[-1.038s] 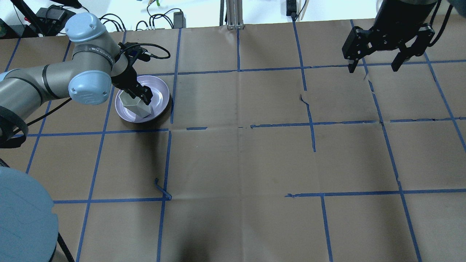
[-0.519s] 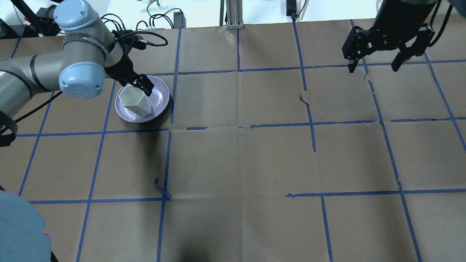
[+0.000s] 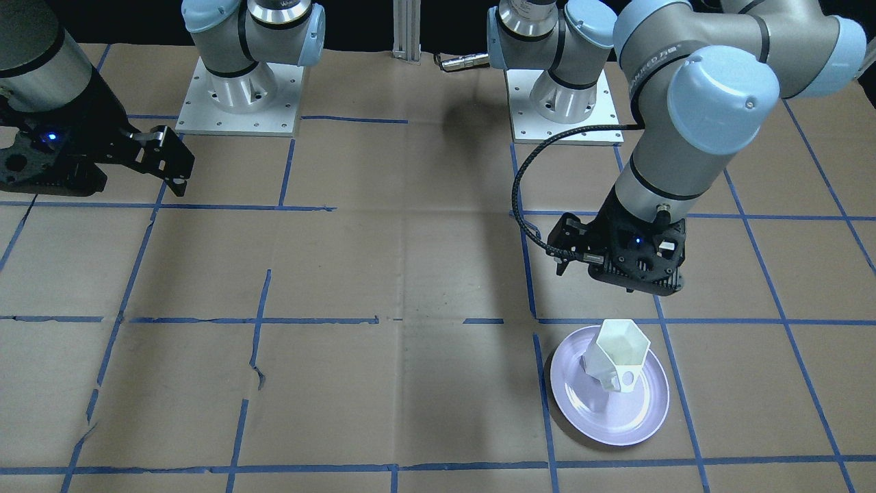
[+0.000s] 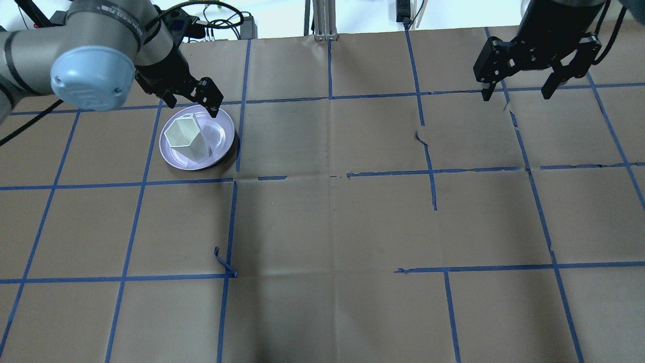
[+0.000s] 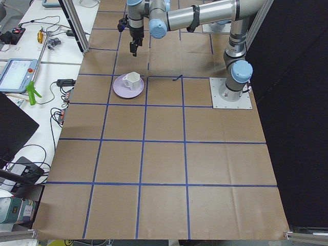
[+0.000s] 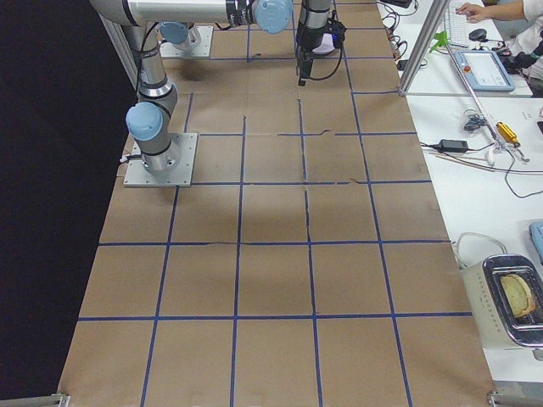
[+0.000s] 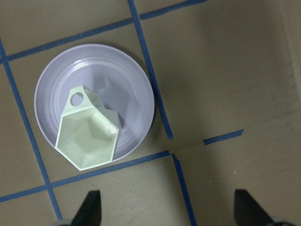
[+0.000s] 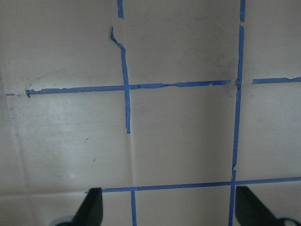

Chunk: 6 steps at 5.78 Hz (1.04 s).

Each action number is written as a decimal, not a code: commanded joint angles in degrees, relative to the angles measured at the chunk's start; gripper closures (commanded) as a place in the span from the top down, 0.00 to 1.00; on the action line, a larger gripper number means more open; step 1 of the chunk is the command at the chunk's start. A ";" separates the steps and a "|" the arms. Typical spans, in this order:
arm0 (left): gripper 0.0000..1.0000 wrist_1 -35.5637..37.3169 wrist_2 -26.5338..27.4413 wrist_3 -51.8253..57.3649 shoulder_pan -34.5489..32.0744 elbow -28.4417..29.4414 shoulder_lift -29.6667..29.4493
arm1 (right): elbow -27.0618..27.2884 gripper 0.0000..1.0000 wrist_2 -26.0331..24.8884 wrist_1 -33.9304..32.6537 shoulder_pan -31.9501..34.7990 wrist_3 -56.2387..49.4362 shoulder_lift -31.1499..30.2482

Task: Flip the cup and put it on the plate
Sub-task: 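Open the left gripper and raise it away from the cup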

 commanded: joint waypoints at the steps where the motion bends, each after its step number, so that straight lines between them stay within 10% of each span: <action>1: 0.99 -9.66 0.27 -10.30 -2.47 2.22 5.73 | 0.00 1.00 0.00 0.00 0.00 0.00 -0.01; 6: 0.99 -12.33 0.27 -12.81 -2.49 0.47 10.07 | 0.00 1.00 0.00 0.00 0.00 0.00 -0.01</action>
